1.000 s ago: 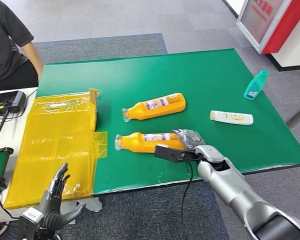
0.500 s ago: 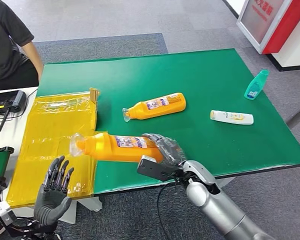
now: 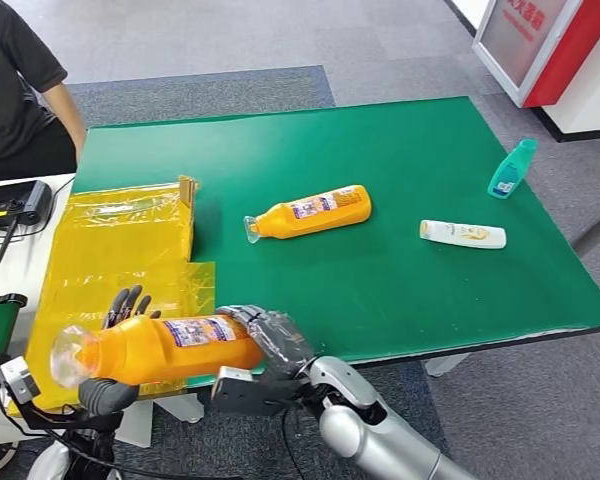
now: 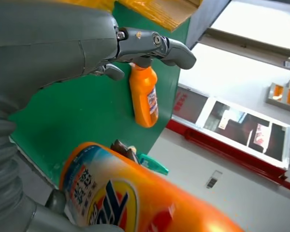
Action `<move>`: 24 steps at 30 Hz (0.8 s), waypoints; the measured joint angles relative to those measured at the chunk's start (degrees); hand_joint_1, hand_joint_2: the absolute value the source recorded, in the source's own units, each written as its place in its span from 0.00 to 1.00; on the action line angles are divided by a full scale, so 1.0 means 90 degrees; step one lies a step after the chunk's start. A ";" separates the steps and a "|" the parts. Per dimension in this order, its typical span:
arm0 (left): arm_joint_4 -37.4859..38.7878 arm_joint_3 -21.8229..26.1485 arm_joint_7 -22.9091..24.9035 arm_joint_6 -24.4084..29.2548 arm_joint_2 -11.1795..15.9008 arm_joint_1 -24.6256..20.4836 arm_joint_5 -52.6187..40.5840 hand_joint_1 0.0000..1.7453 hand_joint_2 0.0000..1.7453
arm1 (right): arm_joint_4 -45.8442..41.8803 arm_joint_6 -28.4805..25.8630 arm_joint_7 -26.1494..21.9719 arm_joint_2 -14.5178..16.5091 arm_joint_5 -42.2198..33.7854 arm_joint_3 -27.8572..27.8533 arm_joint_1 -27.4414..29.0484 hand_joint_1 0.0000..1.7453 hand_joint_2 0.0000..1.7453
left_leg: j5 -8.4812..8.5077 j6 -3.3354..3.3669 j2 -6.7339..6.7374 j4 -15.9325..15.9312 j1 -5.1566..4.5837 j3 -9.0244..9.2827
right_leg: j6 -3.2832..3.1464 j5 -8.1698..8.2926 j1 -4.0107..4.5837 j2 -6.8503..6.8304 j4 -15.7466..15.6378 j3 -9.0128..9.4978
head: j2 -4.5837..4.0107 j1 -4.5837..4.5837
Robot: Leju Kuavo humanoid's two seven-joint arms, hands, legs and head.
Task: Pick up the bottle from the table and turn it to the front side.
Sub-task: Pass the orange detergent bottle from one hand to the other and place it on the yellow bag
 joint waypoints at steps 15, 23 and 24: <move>0.0224 -0.1040 -0.0587 -0.0575 0.0518 -0.0178 -0.0550 0.00 1.00 | 0.0917 -0.0071 0.0158 0.0384 0.0052 0.0732 -0.0782 1.00 1.00 | 0.0006 -0.0004 0.0001 0.0000 0.0001 -0.0003 | -0.0003 0.0006 0.0001 0.0003 0.0005 -0.0006 | 0.0000 -0.0001; 0.0027 -0.1198 -0.0894 -0.0280 0.0797 -0.0178 -0.1033 0.00 1.00 | 0.1350 -0.0162 0.0234 0.0547 0.0027 0.0800 -0.0951 1.00 1.00 | 0.0010 -0.0004 0.0000 0.0000 0.0001 -0.0004 | -0.0003 0.0007 0.0001 0.0003 0.0006 -0.0008 | 0.0000 -0.0001; -0.0034 -0.1216 -0.0915 -0.0165 0.0807 -0.0166 -0.1142 0.00 1.00 | 0.1408 -0.0183 0.0241 0.0567 0.0039 0.0807 -0.0963 1.00 1.00 | 0.0010 -0.0004 0.0001 0.0000 0.0001 -0.0004 | -0.0003 0.0007 0.0001 0.0003 0.0006 -0.0009 | 0.0000 -0.0001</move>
